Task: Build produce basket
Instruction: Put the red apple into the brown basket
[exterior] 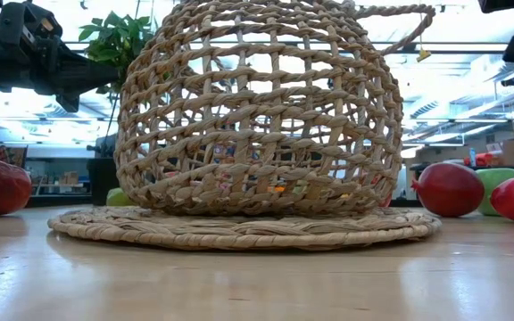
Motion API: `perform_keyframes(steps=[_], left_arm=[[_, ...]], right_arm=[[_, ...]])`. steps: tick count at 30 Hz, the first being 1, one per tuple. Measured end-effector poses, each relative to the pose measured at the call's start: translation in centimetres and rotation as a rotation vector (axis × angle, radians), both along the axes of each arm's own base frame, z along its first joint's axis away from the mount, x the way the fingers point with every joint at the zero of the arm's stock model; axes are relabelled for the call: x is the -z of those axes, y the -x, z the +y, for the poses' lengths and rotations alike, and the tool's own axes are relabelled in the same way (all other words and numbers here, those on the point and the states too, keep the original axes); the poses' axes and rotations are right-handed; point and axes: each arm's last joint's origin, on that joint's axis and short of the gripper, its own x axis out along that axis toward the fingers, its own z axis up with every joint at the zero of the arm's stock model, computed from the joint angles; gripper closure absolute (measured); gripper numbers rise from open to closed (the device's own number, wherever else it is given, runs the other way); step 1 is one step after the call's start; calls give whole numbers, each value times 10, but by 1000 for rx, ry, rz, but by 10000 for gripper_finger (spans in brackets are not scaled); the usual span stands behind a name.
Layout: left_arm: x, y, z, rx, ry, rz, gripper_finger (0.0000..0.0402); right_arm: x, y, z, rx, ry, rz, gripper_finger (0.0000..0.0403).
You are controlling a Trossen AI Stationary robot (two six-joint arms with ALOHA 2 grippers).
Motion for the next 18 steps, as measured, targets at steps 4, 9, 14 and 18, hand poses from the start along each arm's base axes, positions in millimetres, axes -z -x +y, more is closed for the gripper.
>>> perform_keyframes(steps=[4,9,14,18], left_arm=[[0,0,0,0,0,0,369],[0,0,0,1,0,0,366],[0,0,0,1,-1,1,372],[0,0,0,0,0,0,373]], right_arm=[[3,-3,12,-19,91,-5,37],[26,0,25,-74,180,20,37],[57,-1,36,-138,187,22,37],[69,-10,45,-294,207,-86,37]])
